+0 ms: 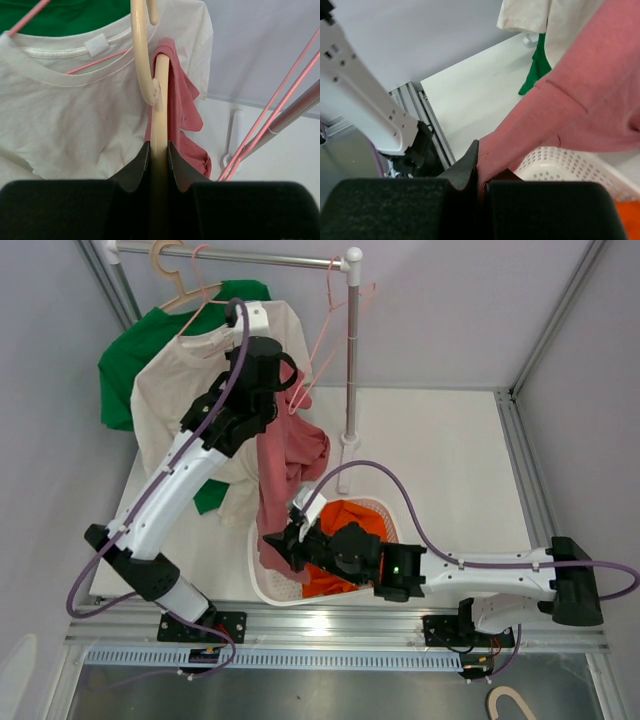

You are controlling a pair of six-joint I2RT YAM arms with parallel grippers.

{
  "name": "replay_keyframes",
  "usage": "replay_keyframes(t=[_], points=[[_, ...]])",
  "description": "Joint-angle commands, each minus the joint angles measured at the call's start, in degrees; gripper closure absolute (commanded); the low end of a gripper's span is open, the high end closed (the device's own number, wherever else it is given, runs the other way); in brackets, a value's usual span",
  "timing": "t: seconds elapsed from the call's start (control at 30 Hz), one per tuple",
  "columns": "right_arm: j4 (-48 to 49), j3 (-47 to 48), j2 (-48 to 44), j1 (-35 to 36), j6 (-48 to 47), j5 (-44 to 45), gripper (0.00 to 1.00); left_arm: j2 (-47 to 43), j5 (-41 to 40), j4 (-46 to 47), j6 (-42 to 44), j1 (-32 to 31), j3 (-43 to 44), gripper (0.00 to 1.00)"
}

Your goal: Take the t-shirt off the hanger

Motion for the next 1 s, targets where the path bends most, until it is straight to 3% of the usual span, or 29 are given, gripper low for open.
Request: replay_keyframes(t=[0.0,0.17,0.37,0.5,0.77,0.87,0.97], points=[[-2.6,-2.6,-4.6,3.6,4.5,4.1,1.0,3.5,-1.6,6.3,3.2,1.0,7.0,0.99],[-3.4,-11.2,-9.8,7.4,13.0,5.2,1.0,8.6,-0.3,4.3,5.4,2.3,16.3,0.99],[-6.3,-14.7,-10.4,10.7,18.5,8.3,1.0,13.2,-0.3,5.5,10.0,3.7,24.1,0.99],[-6.1,-17.0,-10.6,11.4,20.9,10.2,1.0,14.2,1.0,2.7,8.5,4.1,27.1,0.99],[-4.7,-12.3,-3.4,4.5,17.9,3.3,1.0,9.5,2.6,2.7,9.1,4.1,22.8,0.99],[-5.3,-9.6,-1.1,2.4,17.2,2.3,1.0,9.3,6.1,-2.0,6.0,3.9,27.3,0.99],[-5.5,-5.7,0.5,-3.4,13.4,-0.2,1.0,5.1,10.2,-8.1,1.2,3.7,23.1,0.99]])
